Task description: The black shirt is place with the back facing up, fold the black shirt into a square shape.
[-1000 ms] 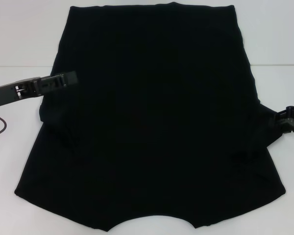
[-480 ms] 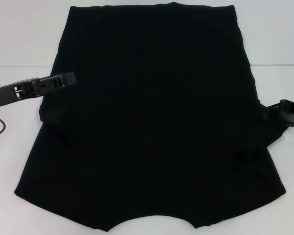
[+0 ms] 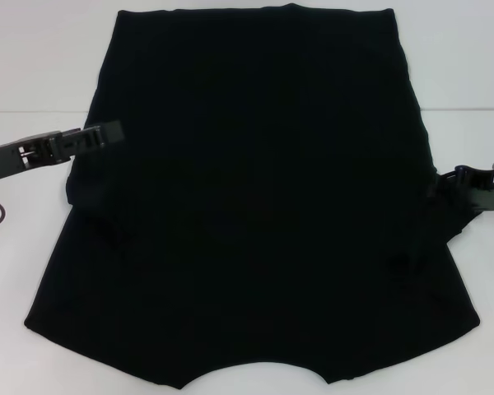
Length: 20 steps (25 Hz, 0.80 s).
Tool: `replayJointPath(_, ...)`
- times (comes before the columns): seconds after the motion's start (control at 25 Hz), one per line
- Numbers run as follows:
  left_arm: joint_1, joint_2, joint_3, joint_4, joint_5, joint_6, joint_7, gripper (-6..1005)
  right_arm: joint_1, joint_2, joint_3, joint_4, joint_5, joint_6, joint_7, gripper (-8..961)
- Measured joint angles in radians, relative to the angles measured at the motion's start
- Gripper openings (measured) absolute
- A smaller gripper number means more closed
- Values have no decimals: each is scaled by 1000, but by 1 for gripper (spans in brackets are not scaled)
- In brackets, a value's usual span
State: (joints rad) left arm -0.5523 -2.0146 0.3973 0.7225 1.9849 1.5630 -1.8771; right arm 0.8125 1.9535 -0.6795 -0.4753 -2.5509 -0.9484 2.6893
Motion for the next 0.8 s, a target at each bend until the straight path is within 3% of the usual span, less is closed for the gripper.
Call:
replayJointPath(0.52,4,1,-1,0,-3,0,4,489,5,1,-5,-1,-2,-17,-25,417)
replayJointPath(0.68,4,1,-2,0,-7,0,4,489,4,1,-8,-3,-3,-18,-25,181)
replayJointPath(0.8,5,0,-2,0,-13,0,4,488,2,1,-2,-8,1,-17,-26,91)
